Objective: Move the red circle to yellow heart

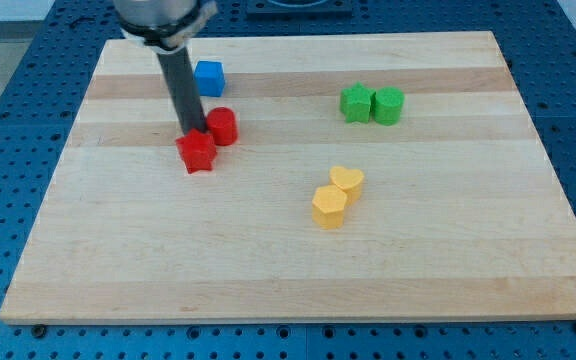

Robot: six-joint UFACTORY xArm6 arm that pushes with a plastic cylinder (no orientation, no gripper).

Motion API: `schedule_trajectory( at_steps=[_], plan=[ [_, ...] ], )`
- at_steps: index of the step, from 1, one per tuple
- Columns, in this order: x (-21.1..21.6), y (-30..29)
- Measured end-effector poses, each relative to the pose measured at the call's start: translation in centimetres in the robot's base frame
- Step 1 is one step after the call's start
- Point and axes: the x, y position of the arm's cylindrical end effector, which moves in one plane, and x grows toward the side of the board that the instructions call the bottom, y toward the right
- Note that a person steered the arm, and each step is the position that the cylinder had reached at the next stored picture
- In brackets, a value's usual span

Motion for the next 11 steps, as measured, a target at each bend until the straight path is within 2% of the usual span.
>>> schedule_trajectory(
  at_steps=[1, 2, 3, 4, 6, 9, 11],
  plan=[
    [-0.4, 2.6],
    [-2.1, 1.1],
    [-3.2, 4.4],
    [-2.4, 6.5],
    [2.1, 6.9],
    [2.9, 11.5],
    [4.2, 12.1]
  ],
)
